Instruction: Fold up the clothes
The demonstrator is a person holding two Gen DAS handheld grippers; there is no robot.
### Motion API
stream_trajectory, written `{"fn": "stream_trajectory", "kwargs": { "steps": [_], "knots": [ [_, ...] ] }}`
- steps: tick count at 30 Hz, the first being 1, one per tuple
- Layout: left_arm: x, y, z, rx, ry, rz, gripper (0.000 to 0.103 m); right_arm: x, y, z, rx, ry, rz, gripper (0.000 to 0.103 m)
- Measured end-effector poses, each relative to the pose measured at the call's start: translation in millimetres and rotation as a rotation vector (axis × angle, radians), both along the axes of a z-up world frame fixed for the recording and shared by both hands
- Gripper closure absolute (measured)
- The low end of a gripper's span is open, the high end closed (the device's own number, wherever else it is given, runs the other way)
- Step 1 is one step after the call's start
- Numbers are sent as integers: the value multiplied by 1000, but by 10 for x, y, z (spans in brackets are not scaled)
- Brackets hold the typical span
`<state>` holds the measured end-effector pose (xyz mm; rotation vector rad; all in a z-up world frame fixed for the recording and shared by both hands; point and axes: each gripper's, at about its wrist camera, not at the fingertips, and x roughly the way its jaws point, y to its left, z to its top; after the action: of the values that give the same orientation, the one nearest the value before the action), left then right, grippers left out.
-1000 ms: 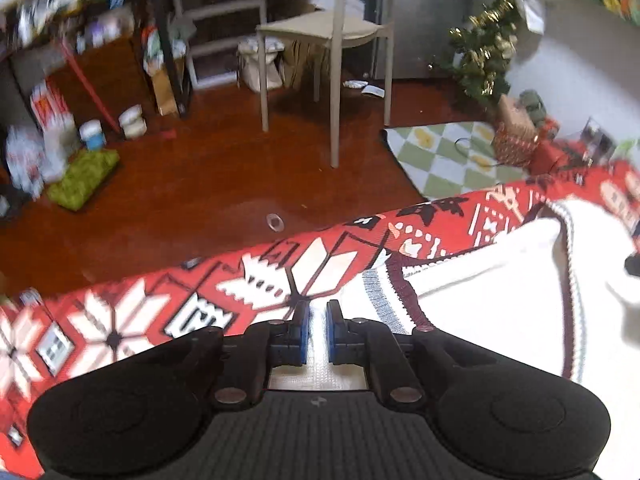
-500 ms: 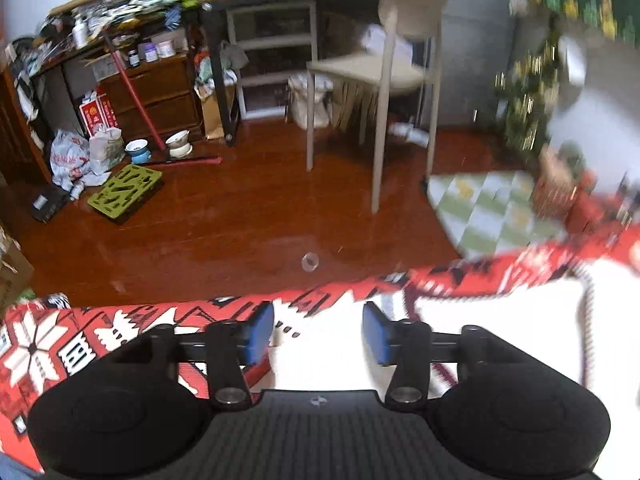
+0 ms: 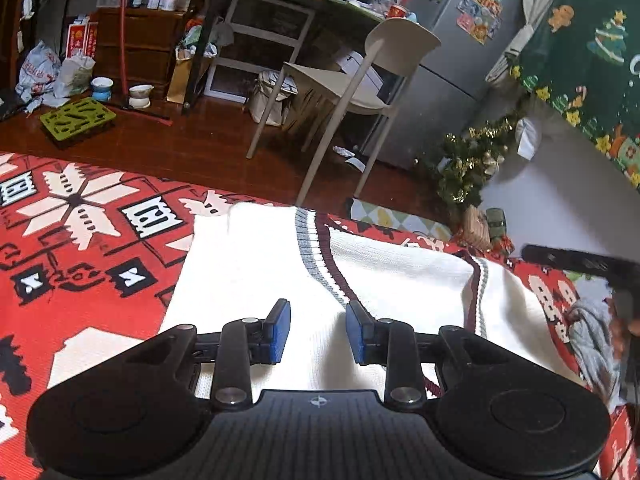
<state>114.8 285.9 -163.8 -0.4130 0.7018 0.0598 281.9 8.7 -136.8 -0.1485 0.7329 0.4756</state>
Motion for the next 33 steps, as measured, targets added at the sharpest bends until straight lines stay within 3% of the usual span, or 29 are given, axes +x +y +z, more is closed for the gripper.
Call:
{"fn": "stream_trajectory", "kwargs": {
  "steps": [5, 7, 11, 15, 17, 23, 26, 28, 30, 33],
  "knots": [
    [-63, -189, -51, 152, -38, -48, 73, 195, 245, -175, -21, 48, 11, 63],
    [-73, -139, -74, 120, -48, -36, 73, 230, 316, -260, -29, 71, 29, 63],
    [-89, -35, -103, 51, -63, -23, 74, 179, 490, -379, -161, 42, 82, 63],
    [-106, -16, -91, 39, -62, -37, 74, 190, 524, -377, -153, 67, 76, 64],
    [-106, -27, -89, 40, -61, -35, 73, 187, 543, -365, -143, 86, 95, 73],
    [-98, -50, -88, 57, -55, -45, 74, 194, 534, -335, -130, 94, 123, 71],
    [-96, 12, -87, 14, -53, -35, 74, 167, 566, -391, -173, 95, 164, 71],
    [-99, 67, -96, -24, -53, -29, 74, 154, 588, -393, -174, 99, 159, 75],
    [-99, 84, -95, -40, -52, -25, 74, 114, 638, -394, -182, 95, 167, 94],
    [-96, 36, -81, -12, -48, -35, 74, 57, 735, -392, -230, 21, 137, 95]
  ]
}}
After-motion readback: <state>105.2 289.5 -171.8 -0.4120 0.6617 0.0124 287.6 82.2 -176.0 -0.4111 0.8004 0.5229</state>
